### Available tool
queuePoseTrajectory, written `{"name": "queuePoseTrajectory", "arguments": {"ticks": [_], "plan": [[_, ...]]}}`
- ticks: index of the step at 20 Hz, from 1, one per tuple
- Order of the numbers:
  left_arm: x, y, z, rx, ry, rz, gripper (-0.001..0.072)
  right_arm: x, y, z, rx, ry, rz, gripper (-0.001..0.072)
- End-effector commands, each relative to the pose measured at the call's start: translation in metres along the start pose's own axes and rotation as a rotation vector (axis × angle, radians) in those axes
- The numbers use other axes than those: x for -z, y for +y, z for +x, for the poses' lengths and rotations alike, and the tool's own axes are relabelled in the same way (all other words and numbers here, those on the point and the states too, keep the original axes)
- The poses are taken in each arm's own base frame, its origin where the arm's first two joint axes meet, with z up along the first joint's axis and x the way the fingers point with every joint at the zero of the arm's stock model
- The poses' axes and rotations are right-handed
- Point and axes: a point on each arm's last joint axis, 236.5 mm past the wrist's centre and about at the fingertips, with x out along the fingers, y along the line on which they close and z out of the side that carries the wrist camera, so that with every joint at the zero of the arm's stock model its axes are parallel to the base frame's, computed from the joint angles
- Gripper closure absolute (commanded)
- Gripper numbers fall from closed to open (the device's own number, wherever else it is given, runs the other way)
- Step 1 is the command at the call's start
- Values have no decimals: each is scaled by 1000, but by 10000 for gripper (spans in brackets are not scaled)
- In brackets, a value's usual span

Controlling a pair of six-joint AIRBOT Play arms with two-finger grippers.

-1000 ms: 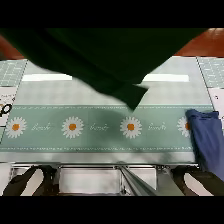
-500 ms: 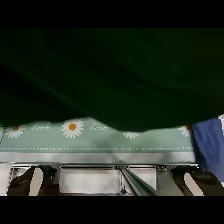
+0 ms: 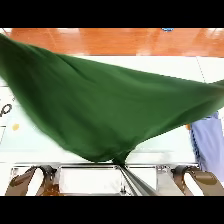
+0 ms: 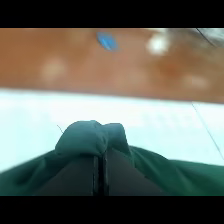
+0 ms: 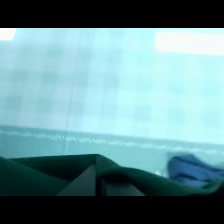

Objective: Fold the shirts.

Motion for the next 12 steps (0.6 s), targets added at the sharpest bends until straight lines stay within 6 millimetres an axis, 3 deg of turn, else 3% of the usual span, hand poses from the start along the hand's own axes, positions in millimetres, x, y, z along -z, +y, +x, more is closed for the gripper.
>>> {"name": "queuePoseTrajectory", "arguments": {"ticks": [1,3,6,9,10,11,12], "plan": [[72,52,90,61,190,-196,687,27,-7,110,-44,184,37,693],[101,72,141,60,282,-265,687,26,-11,167,-65,246,61,693],[125,94,208,28,331,-310,687,22,-21,237,-65,313,114,692],[155,101,247,35,433,-396,687,9,-20,283,-91,315,170,692],[162,106,254,24,453,-441,653,3,-21,293,-91,306,191,692],[171,107,259,23,478,-461,423,-1,-23,303,-87,297,209,691],[183,101,256,47,534,-464,205,-5,-27,309,-80,294,242,605]]}}
